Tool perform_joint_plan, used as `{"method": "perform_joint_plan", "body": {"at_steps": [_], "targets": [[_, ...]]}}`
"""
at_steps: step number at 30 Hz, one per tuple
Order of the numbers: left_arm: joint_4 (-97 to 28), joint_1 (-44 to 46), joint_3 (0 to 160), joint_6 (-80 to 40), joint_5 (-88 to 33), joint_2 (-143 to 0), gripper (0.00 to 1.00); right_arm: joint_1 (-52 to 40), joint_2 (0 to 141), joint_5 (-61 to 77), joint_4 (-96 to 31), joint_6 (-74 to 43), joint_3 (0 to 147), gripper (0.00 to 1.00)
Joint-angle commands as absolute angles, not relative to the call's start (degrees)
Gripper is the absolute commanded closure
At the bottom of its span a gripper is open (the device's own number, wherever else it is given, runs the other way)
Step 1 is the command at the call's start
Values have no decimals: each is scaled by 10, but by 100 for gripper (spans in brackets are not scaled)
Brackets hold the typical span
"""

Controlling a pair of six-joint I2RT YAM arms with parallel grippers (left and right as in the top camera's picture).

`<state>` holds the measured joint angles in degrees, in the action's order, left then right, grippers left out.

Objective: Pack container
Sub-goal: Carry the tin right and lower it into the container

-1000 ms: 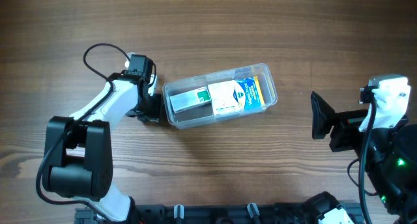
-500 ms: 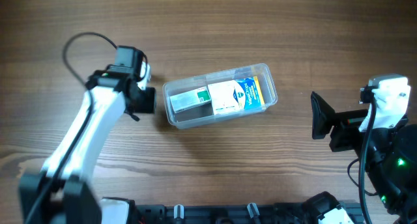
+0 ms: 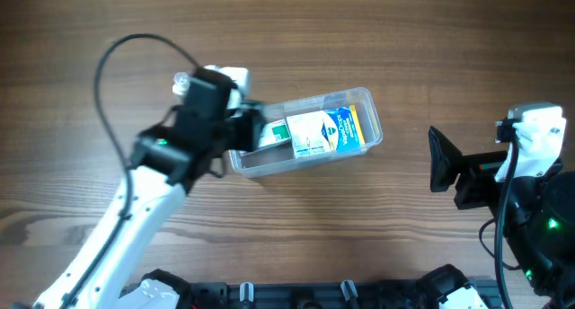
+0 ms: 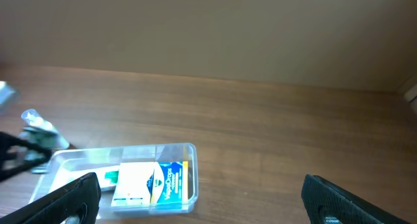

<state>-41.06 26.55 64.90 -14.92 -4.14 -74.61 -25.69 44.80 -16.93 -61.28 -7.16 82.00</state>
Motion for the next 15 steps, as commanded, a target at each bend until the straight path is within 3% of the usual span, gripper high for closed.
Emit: {"method": "perform_joint_plan", "body": {"at_steps": [1, 8, 15], "targets": [[-350, 339, 654, -215, -49, -800, 56, -255, 452, -162, -612, -60, 820, 0], [-230, 404, 654, -263, -49, -927, 61, -255, 452, -162, -612, -60, 820, 0], [-150, 409, 655, -307, -10, -1004, 60, -255, 452, -162, -612, -60, 820, 0]]}}
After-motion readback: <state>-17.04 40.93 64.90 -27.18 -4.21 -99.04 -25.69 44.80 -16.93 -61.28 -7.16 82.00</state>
